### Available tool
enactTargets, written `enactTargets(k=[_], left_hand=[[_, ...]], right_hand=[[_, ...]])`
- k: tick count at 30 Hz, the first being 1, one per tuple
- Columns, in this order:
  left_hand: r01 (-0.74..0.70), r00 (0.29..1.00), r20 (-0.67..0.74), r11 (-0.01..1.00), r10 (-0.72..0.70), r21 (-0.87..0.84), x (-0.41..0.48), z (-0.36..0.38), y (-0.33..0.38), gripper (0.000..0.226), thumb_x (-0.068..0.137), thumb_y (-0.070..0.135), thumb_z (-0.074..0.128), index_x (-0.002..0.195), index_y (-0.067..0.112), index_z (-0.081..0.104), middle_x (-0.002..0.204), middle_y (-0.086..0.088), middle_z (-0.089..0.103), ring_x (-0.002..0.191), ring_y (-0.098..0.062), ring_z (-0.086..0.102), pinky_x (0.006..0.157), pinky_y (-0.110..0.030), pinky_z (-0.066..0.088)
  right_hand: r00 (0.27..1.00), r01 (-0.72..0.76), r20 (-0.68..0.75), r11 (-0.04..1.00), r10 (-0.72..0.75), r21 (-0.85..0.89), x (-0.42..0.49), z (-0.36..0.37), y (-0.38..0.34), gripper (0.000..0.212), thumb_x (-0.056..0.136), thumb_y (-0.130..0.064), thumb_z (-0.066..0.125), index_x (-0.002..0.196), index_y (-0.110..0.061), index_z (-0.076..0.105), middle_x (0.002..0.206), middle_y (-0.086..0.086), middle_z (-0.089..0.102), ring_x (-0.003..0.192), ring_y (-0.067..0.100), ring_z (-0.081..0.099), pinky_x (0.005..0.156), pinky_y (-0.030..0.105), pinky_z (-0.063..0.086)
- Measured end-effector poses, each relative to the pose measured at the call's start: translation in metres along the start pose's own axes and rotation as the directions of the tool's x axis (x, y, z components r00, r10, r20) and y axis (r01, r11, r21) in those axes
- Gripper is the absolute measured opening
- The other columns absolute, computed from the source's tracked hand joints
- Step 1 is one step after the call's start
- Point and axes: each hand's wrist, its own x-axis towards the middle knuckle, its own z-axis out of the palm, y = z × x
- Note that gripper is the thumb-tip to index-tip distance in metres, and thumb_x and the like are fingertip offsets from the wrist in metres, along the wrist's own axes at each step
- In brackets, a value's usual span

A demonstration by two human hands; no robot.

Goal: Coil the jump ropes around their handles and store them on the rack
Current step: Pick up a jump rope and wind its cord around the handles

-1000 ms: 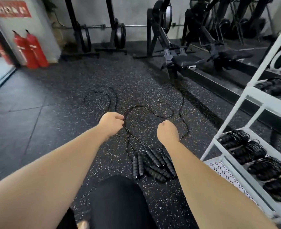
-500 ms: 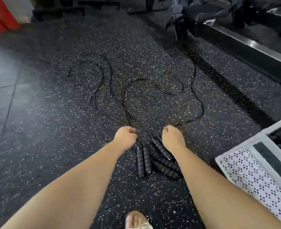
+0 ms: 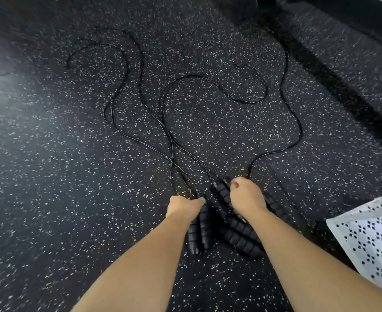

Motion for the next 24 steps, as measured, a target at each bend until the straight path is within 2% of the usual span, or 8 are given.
enactTargets(k=[2,4,8,13,19,24], left_hand=[[0.07,0.997,-0.044,0.997,-0.07,0.013,0.005,0.011,0.002,0.098,0.066,0.06,0.079,0.132,0.004,0.035,0.125,-0.01,0.057,0.111,-0.029,0.058,0.098,-0.041,0.048],[0.097,0.993,-0.074,0.993,-0.092,0.068,0.011,0.024,-0.002,0.111,0.063,0.065,0.079,0.138,0.006,0.024,0.136,-0.011,0.049,0.124,-0.033,0.05,0.103,-0.044,0.044],[0.084,0.991,-0.122,0.97,-0.057,0.229,0.011,0.042,-0.011,0.101,0.069,0.059,0.08,0.138,0.011,0.024,0.138,-0.01,0.044,0.127,-0.031,0.048,0.096,-0.041,0.044],[0.061,0.993,-0.111,0.961,-0.032,0.271,0.016,0.034,-0.016,0.083,0.074,0.05,0.077,0.131,0.01,0.031,0.131,-0.008,0.049,0.119,-0.029,0.054,0.091,-0.039,0.046],[0.06,0.994,-0.106,0.957,-0.031,0.282,-0.005,-0.024,-0.024,0.069,0.076,0.04,0.064,0.129,0.011,0.031,0.126,-0.009,0.05,0.117,-0.03,0.051,0.099,-0.045,0.048],[0.025,0.984,-0.175,0.955,0.028,0.295,-0.051,-0.091,-0.024,0.071,0.074,0.042,0.058,0.132,0.014,0.03,0.126,-0.008,0.052,0.115,-0.03,0.054,0.1,-0.047,0.047]], right_hand=[[1.0,-0.004,-0.003,1.0,0.004,-0.013,0.006,0.003,0.004,0.033,0.102,-0.022,0.032,0.122,-0.016,0.057,0.115,0.006,0.06,0.098,0.025,0.054,0.077,0.033,0.045],[1.0,-0.006,-0.009,1.0,0.006,-0.03,0.01,0.006,0.007,0.032,0.102,-0.022,0.033,0.122,-0.016,0.057,0.116,0.005,0.06,0.099,0.024,0.053,0.079,0.034,0.046],[1.0,0.018,-0.003,0.999,-0.018,-0.034,0.013,0.011,0.012,0.027,0.1,-0.021,0.038,0.117,-0.016,0.058,0.105,0.001,0.058,0.096,0.023,0.054,0.079,0.035,0.048],[1.0,0.015,-0.011,0.999,-0.015,-0.031,0.012,0.011,0.016,0.03,0.099,-0.022,0.04,0.123,-0.019,0.057,0.12,0.001,0.06,0.105,0.022,0.055,0.087,0.038,0.049],[0.999,0.05,-0.005,0.999,-0.05,-0.005,-0.009,0.0,-0.012,0.031,0.099,-0.025,0.043,0.128,-0.021,0.055,0.123,0.0,0.061,0.107,0.022,0.055,0.088,0.036,0.047],[0.987,0.158,-0.006,0.987,-0.158,0.032,-0.047,-0.022,-0.063,0.032,0.099,-0.026,0.043,0.129,-0.021,0.055,0.122,0.0,0.062,0.106,0.021,0.057,0.089,0.038,0.049]])
